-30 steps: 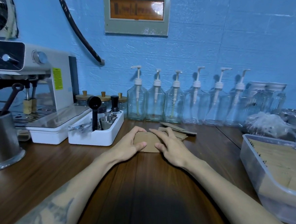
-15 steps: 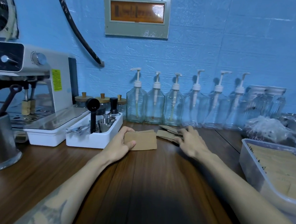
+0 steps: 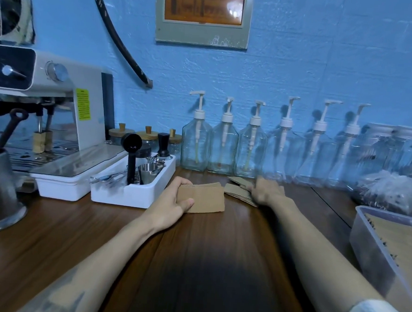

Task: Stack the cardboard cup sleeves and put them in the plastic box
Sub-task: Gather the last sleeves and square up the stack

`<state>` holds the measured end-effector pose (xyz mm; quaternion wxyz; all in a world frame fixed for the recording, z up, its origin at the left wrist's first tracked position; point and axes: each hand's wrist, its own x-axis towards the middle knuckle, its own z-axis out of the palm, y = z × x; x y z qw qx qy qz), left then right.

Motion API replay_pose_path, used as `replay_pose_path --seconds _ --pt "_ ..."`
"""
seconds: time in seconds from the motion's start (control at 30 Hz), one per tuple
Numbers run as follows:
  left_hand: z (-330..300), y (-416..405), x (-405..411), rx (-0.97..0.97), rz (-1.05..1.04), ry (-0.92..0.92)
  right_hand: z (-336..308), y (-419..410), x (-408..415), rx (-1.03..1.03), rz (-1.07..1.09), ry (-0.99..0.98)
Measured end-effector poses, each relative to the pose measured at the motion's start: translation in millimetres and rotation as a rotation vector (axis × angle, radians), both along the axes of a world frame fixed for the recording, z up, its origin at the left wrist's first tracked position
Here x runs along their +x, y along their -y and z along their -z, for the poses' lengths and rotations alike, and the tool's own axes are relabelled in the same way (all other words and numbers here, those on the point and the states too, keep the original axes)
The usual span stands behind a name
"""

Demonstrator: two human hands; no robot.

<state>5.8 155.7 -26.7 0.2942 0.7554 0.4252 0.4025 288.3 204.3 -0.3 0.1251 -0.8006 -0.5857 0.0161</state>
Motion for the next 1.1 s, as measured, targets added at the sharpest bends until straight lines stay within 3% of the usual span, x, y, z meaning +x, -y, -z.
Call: replay_pose_path --seconds 0.2,0.33,0.67,0.83,0.9,1.0,1.1 --pt "0.5 -0.8 -0.2 0.014 0.002 -0.001 -6.6 1.9 2.5 0.079 -0.037 -0.107" --pt "-0.5 0.1 -0.4 0.015 0.010 0.004 -10.6 10.3 -0.5 0.180 -0.105 -0.062" --pt "-2.7 6.1 -2.7 -0.008 0.030 0.010 -16.2 69.6 -14.5 0.519 -0.122 -0.543" --pt "-3.5 7.3 -3.2 -0.041 0.037 -0.012 -11.5 96.2 -43.0 0.606 -0.266 -0.777" --pt "-4.2 8.2 -3.5 -0.086 0.070 0.015 -7.2 99.6 -50.3 0.578 -0.353 -0.735" --pt "-5.5 10.1 -2.5 -0.125 0.110 0.059 0.8 102.3 -60.5 0.521 -0.458 -0.513" --pt "-4.2 9.0 -0.7 -0.083 0.082 0.061 4.9 102.7 -74.2 0.506 -0.535 -0.480"
